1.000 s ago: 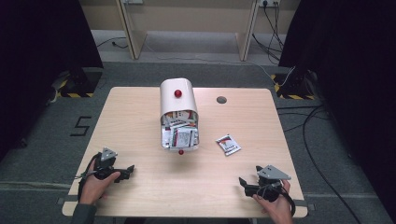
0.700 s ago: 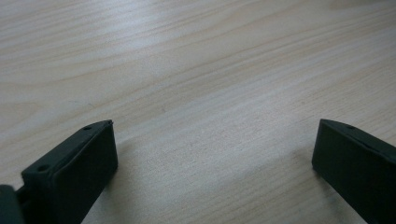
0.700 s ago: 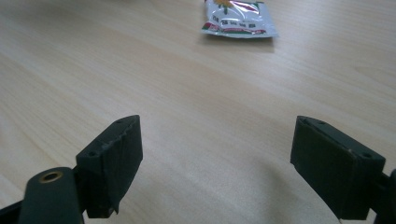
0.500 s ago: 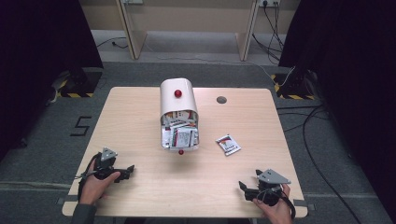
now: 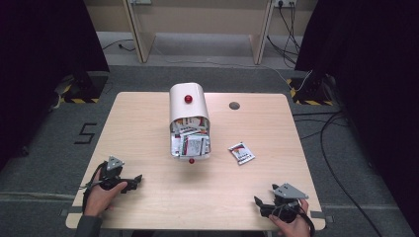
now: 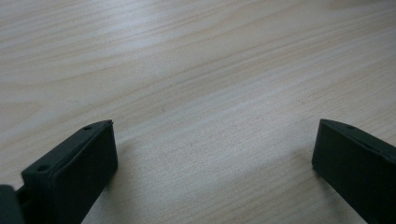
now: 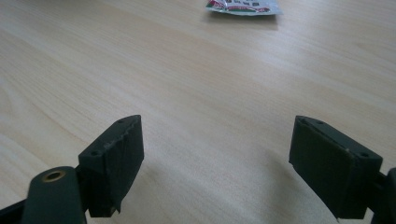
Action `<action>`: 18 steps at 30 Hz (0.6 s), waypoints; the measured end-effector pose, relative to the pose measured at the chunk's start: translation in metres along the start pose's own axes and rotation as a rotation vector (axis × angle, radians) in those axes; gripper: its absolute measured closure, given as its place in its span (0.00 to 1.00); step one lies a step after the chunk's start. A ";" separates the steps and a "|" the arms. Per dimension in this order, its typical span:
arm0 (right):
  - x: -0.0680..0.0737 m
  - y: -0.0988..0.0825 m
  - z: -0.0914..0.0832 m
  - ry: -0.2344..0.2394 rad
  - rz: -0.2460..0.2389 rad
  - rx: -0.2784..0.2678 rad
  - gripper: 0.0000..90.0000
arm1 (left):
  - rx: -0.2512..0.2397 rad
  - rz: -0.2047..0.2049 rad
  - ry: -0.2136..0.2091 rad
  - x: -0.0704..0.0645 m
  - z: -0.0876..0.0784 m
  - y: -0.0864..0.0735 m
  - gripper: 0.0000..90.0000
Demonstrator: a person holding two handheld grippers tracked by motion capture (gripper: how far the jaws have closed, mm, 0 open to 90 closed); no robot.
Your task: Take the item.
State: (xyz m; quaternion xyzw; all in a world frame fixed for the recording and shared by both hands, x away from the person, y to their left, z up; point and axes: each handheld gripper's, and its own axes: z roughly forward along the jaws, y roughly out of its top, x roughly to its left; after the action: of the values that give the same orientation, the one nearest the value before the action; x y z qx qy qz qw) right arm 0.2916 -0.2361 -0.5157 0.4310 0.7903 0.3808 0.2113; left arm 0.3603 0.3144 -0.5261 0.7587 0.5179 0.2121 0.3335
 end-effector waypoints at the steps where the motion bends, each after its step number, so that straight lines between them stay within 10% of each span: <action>1: 0.000 -0.001 0.000 0.000 0.002 0.003 0.21 | 0.000 0.000 0.000 0.000 0.000 0.000 0.00; 18: 0.007 -0.010 0.002 -0.006 0.005 -0.008 0.21 | 0.001 0.002 0.000 0.000 0.000 0.000 0.00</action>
State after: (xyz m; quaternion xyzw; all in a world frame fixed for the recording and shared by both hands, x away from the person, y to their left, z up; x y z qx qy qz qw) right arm 0.2839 -0.2327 -0.5252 0.4332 0.7870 0.3834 0.2143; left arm 0.3603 0.3145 -0.5260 0.7592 0.5175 0.2121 0.3328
